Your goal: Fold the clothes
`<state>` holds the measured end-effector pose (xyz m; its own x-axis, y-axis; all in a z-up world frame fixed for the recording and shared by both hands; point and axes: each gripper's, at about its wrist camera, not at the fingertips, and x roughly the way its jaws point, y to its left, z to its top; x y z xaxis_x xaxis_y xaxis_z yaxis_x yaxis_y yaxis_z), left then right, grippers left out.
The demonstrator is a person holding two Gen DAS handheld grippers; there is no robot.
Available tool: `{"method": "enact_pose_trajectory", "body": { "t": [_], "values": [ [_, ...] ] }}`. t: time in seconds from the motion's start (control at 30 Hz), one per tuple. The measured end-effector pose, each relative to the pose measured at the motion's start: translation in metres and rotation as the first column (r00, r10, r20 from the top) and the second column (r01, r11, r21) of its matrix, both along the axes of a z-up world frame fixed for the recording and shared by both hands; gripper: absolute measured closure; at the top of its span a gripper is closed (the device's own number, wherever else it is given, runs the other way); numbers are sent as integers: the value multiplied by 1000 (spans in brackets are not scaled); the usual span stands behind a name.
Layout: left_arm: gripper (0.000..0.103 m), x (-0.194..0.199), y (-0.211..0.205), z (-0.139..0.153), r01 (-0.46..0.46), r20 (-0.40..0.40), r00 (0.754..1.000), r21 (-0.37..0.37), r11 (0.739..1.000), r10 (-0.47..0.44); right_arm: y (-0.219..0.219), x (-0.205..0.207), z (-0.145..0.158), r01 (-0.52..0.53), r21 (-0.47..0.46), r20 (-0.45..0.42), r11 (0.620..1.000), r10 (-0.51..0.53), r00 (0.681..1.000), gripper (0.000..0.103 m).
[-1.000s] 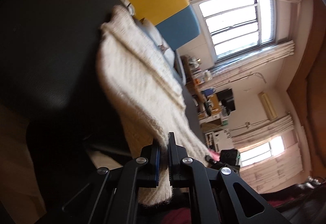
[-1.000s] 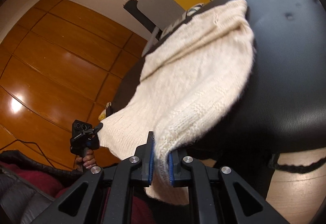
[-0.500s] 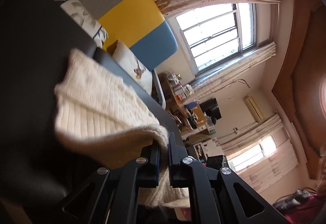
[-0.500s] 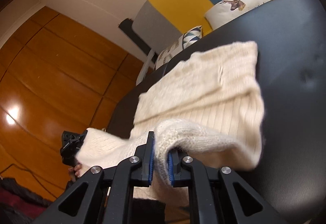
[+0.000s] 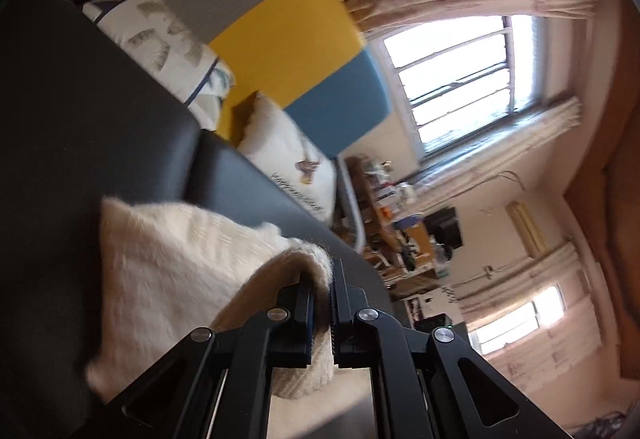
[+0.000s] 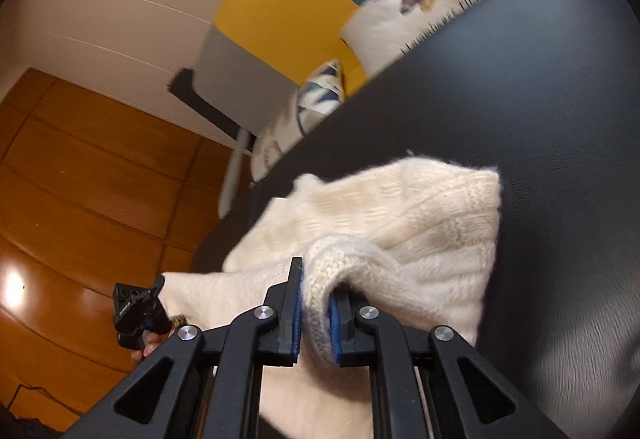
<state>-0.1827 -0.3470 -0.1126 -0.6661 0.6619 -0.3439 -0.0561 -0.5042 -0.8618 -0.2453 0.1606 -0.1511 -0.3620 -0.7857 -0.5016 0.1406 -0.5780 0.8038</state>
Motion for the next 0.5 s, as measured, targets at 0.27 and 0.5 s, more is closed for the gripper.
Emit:
{"method": "enact_pose_trajectory", "body": {
  "t": [0.27, 0.5],
  "values": [
    [97, -27, -6, -33, 0, 92, 996, -3, 1000, 0, 15, -2, -20, 16, -171, 85, 985, -1, 996, 86],
    [92, -43, -5, -45, 17, 218, 976, -15, 1000, -13, 21, -15, -19, 53, -264, 172, 963, -7, 985, 74]
  ]
}}
